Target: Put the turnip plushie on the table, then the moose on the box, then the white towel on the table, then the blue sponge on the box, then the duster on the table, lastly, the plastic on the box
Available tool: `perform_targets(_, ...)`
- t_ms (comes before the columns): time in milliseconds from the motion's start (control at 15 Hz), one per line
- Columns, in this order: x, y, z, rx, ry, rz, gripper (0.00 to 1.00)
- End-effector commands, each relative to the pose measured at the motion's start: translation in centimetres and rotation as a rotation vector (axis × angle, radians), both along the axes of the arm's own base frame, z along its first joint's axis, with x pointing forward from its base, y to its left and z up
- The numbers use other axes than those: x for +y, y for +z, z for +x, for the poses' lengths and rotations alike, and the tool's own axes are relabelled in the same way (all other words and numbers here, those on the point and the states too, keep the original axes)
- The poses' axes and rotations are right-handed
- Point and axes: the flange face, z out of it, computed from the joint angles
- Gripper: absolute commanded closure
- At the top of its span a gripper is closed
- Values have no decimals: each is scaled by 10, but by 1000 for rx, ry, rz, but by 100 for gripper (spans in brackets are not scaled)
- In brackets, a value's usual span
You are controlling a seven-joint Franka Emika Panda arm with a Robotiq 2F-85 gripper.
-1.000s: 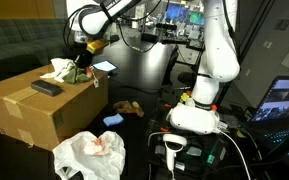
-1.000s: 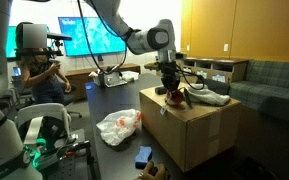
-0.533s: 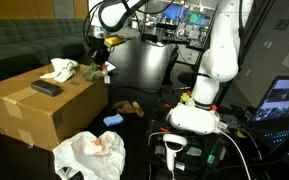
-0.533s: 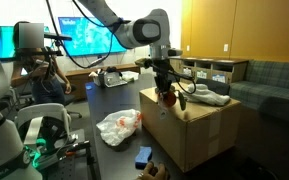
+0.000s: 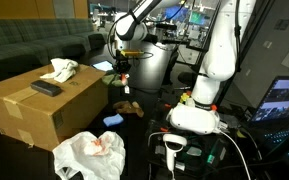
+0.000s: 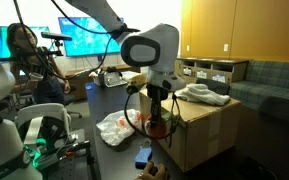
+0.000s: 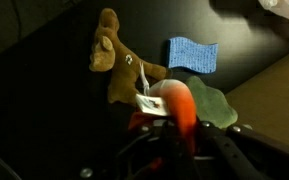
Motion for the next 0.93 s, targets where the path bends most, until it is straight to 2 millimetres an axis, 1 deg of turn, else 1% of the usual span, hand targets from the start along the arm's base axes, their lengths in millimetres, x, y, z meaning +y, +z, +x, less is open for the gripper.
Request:
perform_targets(0,-38,-32,-1,16,-187,74,89)
perform_targets(133,-58,-51,1,34,-276,107,89)
perform_targets(333,-82,-78,6,52,-378,128,89)
perform_targets(600,-110,-110,13,82,-477,143,90)
perform_targets(867,-133,-137,17,117,-552,134,91)
